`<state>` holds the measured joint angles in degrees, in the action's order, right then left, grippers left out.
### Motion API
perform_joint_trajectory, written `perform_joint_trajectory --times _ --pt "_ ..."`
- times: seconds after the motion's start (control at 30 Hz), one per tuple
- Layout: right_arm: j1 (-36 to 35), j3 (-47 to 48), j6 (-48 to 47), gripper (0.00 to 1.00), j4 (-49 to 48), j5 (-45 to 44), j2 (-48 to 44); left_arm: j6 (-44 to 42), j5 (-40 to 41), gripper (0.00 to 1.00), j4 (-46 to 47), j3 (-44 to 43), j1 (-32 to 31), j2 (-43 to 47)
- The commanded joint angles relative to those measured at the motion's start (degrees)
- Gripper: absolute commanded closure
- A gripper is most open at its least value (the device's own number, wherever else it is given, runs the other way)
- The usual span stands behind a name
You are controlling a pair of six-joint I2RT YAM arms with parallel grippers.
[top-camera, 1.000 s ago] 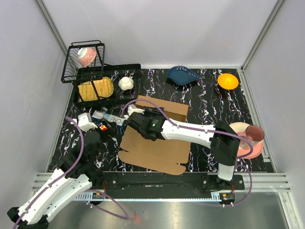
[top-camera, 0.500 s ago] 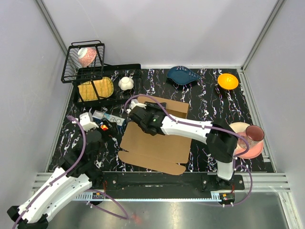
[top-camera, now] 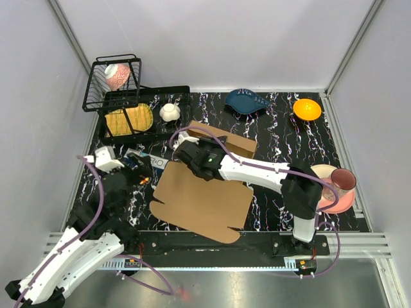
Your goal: Fold the paper box
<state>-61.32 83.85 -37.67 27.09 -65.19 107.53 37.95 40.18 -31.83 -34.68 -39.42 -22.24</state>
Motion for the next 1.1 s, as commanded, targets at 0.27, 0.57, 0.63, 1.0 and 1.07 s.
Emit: perform_joint_trajectory --times 0.27,0.57,0.63,1.0,1.07 --pt "5.49 6.12 14.34 1.00 17.67 0.74 -24.11 -13.78 6.57 0.01 15.30 -20.60 -0.13 -6.76" --pt "31.39 4.15 62.03 1.00 30.58 43.97 -34.47 -10.71 5.78 0.01 12.15 -18.51 -0.13 -3.61" --pt "35.02 -3.30 69.19 1.00 24.78 54.23 -36.76 -8.96 5.52 0.01 11.10 -17.88 -0.13 -2.38" --pt "34.52 -33.64 124.74 1.00 15.26 56.24 -46.88 -2.63 4.11 0.01 6.70 -10.77 -0.13 6.94" --pt "30.74 -35.86 132.02 1.00 16.32 52.54 -46.62 -1.14 3.59 0.01 5.65 -9.10 -0.13 7.21"
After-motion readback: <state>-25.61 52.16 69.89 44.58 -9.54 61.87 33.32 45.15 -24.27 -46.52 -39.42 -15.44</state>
